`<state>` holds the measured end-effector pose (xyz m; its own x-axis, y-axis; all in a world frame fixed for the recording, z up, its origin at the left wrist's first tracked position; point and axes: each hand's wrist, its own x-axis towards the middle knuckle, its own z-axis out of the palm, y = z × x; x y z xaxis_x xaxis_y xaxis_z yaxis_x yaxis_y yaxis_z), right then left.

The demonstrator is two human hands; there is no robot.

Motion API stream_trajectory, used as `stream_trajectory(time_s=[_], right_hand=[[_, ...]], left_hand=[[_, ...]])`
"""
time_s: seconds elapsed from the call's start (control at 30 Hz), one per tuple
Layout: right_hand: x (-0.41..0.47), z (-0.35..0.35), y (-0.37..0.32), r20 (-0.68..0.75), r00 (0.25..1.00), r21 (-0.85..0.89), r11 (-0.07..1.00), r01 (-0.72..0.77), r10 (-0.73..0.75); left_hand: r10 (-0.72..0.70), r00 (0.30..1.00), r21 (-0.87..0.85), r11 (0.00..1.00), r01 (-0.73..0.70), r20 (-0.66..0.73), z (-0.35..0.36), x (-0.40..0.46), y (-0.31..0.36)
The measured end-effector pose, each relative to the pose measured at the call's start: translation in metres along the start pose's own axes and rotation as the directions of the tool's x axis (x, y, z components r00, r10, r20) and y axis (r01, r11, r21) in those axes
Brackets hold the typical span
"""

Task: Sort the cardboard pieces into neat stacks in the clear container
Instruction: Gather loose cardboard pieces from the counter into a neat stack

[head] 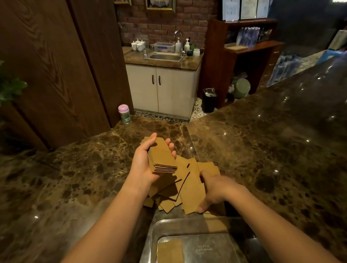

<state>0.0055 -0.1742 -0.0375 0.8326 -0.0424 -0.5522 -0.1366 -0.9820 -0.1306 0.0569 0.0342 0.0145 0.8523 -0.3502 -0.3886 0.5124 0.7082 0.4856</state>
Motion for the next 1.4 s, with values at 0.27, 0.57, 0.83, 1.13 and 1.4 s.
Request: stream_trajectory(time_s=[0.27, 0.57, 0.83, 1.13, 1.4], right_hand=[[-0.003, -0.034, 0.021, 0.054, 0.999, 0.323, 0.946, -0.018, 0.0], [-0.041, -0.086, 0.059, -0.194, 0.965, 0.956, 0.252, 0.147, 0.175], [-0.066, -0.097, 0.006, -0.353, 0.929, 0.924, -0.112, 0.365, 0.11], [-0.072, -0.097, -0.008, -0.376, 0.908, 0.721, -0.557, 0.413, 0.187], [-0.073, -0.086, -0.019, -0.385, 0.919, 0.793, -0.478, 0.378, 0.089]], left_hand=[[-0.019, 0.998, 0.02, 1.0, 0.02, -0.056, 0.002, 0.003, -0.003], [0.075, 0.997, 0.06, 0.995, -0.074, -0.006, 0.014, 0.005, -0.006], [0.006, 0.965, 0.302, 0.949, -0.088, 0.262, 0.047, -0.007, -0.019], [0.298, 0.883, 0.215, 0.895, -0.39, 0.363, 0.051, -0.017, 0.001], [0.468, 0.815, 0.137, 0.833, -0.536, 0.341, 0.062, -0.023, 0.001]])
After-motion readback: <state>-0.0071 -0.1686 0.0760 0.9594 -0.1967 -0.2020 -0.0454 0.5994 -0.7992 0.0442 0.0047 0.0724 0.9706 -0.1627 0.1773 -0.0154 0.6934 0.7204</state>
